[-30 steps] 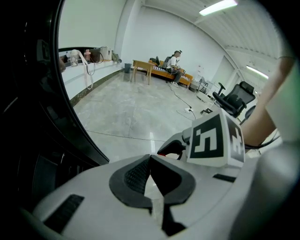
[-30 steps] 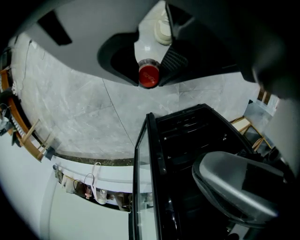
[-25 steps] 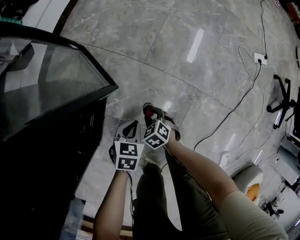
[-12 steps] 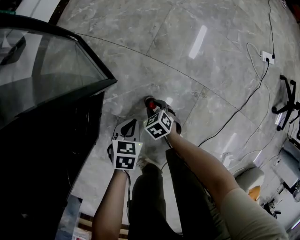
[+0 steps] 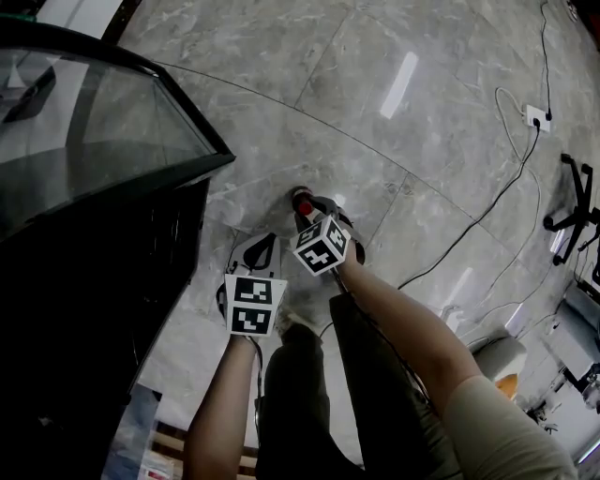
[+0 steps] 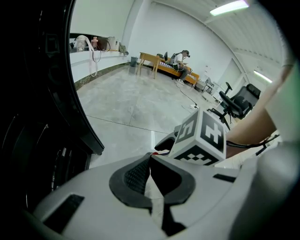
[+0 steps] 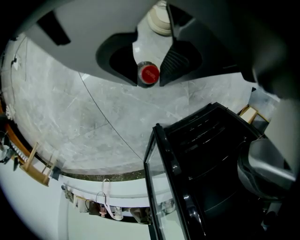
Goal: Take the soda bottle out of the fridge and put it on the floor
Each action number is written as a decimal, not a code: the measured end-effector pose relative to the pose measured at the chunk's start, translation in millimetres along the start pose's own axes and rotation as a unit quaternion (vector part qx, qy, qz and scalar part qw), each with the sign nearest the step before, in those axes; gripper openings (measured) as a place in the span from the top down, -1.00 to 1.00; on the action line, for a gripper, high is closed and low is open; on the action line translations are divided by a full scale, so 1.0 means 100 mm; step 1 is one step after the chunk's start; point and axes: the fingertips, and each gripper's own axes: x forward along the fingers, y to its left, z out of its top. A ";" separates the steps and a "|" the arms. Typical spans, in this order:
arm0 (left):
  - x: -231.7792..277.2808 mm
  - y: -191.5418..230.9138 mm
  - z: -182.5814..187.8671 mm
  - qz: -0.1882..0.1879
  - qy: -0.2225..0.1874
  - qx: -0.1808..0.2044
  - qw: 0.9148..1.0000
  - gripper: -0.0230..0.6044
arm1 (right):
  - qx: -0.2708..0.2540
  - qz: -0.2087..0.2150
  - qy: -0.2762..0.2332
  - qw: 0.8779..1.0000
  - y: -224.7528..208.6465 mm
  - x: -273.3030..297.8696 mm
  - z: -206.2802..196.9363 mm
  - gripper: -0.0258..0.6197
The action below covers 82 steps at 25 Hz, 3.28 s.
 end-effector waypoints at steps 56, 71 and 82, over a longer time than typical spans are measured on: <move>-7.30 -1.69 2.41 0.198 -0.365 0.061 0.908 0.90 | -0.162 0.097 -0.411 0.892 2.01 -8.58 3.03 0.92; -9.27 -2.00 1.84 0.328 -0.428 0.083 0.838 0.91 | -0.277 0.187 -0.507 0.794 3.51 -10.00 3.26 0.92; -9.82 -2.00 1.44 0.373 -0.447 0.033 0.813 0.90 | -0.320 0.233 -0.525 0.754 4.06 -10.36 3.28 0.92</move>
